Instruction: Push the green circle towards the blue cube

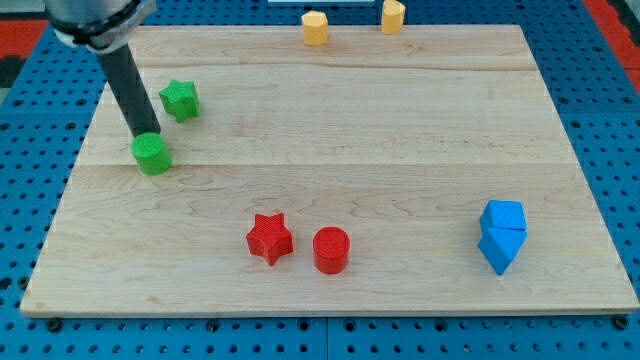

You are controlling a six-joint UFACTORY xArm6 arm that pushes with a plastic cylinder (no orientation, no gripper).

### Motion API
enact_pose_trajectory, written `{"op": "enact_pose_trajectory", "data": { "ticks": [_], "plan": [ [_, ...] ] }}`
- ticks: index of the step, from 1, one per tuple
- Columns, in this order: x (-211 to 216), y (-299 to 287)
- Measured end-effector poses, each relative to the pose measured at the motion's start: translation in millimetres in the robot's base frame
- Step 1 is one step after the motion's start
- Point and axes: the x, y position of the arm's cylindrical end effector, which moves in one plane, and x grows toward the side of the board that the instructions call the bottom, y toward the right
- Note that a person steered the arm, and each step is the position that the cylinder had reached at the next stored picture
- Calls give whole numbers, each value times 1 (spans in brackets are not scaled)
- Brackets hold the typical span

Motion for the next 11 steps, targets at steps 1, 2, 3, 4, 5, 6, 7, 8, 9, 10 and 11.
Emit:
{"op": "enact_pose_trajectory", "data": {
  "ticks": [1, 2, 3, 4, 5, 6, 7, 8, 9, 10, 11],
  "plan": [
    [2, -71],
    [29, -2],
    [27, 118],
    [33, 221],
    [51, 289],
    [34, 199],
    [65, 298],
    [74, 375],
    [35, 237],
    [-28, 156],
    [-97, 69]
  ]
}}
